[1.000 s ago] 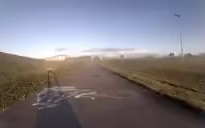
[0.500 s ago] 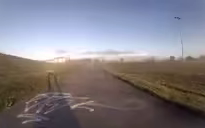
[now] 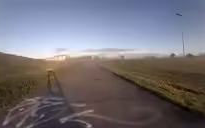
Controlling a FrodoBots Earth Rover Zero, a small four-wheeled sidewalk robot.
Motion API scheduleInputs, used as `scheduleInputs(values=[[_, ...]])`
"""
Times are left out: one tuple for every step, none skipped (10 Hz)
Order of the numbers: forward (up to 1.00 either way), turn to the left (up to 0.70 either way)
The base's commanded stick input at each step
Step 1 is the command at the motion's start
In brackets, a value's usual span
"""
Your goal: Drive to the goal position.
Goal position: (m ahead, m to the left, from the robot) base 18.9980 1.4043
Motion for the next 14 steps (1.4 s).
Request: scheduleInputs(values=[[0.7, 0.0], [0.7, 0.0], [0.7, 0.0], [0.7, 0.0], [0.7, 0.0], [0.7, 0.0], [0.7, 0.0], [0.7, 0.0], [0.7, 0.0], [0.7, 0.0], [0.7, 0.0], [0.7, 0.0], [0.7, 0.0], [0.7, 0.0]])
